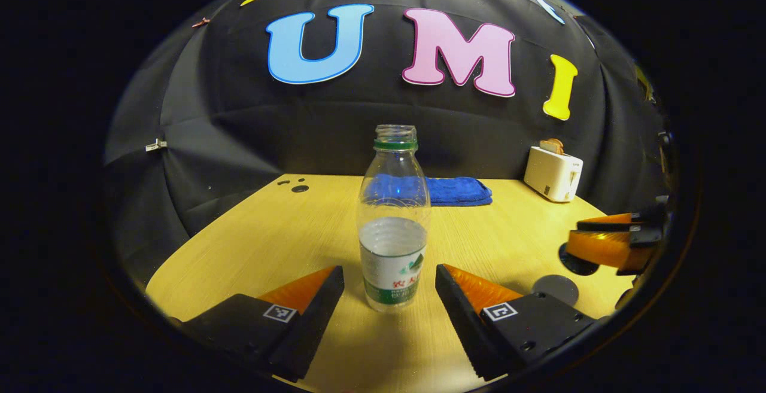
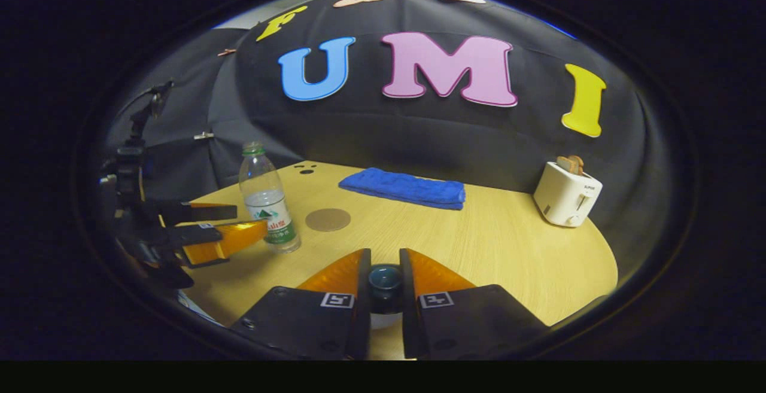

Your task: Open the teacup lid with one hand, grasp the water bottle and pour water into the teacup with the other hand; after pouring, place the water bottle on the coaster and then close the teacup lid.

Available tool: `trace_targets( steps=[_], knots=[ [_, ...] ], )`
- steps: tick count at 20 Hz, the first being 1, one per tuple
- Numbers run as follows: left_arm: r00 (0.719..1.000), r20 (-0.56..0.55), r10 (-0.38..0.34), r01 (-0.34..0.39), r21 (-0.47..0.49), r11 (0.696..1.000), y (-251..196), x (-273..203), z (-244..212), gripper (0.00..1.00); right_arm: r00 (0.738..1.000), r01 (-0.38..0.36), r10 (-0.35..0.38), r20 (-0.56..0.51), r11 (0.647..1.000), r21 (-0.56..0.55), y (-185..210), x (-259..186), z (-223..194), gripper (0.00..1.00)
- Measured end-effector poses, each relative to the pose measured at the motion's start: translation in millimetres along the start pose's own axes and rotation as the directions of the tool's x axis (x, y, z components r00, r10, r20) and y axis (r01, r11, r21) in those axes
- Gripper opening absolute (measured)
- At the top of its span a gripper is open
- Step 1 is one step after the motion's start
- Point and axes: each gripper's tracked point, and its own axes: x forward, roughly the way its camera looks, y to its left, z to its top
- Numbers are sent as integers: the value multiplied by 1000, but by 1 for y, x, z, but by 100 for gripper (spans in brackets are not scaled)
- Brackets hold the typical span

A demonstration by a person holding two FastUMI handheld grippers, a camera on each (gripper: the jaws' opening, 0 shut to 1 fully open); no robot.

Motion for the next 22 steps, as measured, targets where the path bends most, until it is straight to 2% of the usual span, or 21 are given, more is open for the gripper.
trace_targets(
  steps=[1, 2, 6, 13, 15, 17, 19, 22],
  knots=[
    [1000, 13, -2, 2, -8, 1000, -2, 8, -1, 97, 1000, 8, -8, 1, 1000, 0, -6, -1, 1, 20],
    [1000, 24, -7, 7, -12, 1000, -3, 16, 1, 97, 1000, 20, -20, 2, 1000, -6, -12, -3, 1, 25],
    [998, 54, -18, 18, 2, 1000, -6, 47, 4, 95, 998, 69, -70, 8, 997, 15, -37, -7, -7, 25],
    [996, 80, -48, 41, 84, 996, -8, 62, 10, 77, 990, 140, -140, 1, 989, 48, -67, -11, -34, 24],
    [997, 63, -50, 40, 162, 986, -11, 61, 10, 75, 989, 151, -151, -3, 987, 51, -73, -14, -39, 24],
    [998, 49, -46, 30, 299, 954, -11, 59, 14, 73, 989, 149, -149, -10, 987, 60, -76, -17, -42, 24],
    [994, 76, -74, 35, 426, 904, -21, 54, 27, 73, 989, 149, -149, -12, 987, 55, -80, -20, -42, 25],
    [994, 55, -96, 41, 623, 782, -33, 43, 27, 73, 987, 164, -164, -4, 985, 55, -91, -26, -42, 24]
  ],
)
